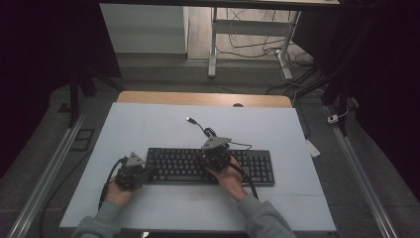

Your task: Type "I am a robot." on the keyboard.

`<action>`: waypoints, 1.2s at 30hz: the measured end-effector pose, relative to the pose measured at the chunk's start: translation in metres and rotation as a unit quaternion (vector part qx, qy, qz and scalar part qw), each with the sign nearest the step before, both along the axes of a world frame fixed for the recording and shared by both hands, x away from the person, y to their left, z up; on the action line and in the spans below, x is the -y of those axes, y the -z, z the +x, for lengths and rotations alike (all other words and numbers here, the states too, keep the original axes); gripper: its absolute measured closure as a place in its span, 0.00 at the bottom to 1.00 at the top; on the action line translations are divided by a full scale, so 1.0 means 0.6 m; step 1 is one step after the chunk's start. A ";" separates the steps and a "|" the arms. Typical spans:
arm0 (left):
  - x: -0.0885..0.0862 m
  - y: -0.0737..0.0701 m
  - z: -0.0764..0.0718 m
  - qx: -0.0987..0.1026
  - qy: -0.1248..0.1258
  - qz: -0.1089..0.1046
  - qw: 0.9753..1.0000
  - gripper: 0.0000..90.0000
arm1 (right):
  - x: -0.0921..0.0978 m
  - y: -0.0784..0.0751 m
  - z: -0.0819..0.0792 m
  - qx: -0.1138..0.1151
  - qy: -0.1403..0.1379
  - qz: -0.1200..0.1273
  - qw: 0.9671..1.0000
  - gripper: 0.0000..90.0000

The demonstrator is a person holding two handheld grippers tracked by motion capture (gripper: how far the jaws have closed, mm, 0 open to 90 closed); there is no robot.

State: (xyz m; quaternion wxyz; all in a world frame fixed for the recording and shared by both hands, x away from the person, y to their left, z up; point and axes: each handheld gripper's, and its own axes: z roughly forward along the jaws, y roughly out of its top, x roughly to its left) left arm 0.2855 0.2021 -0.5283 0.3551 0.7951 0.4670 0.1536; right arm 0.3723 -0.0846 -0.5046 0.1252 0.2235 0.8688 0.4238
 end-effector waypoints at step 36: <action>-0.019 -0.018 -0.011 0.021 -0.023 -0.045 0.998 0.45 | 0.170 -0.015 -0.040 -0.018 0.034 0.020 0.999 0.58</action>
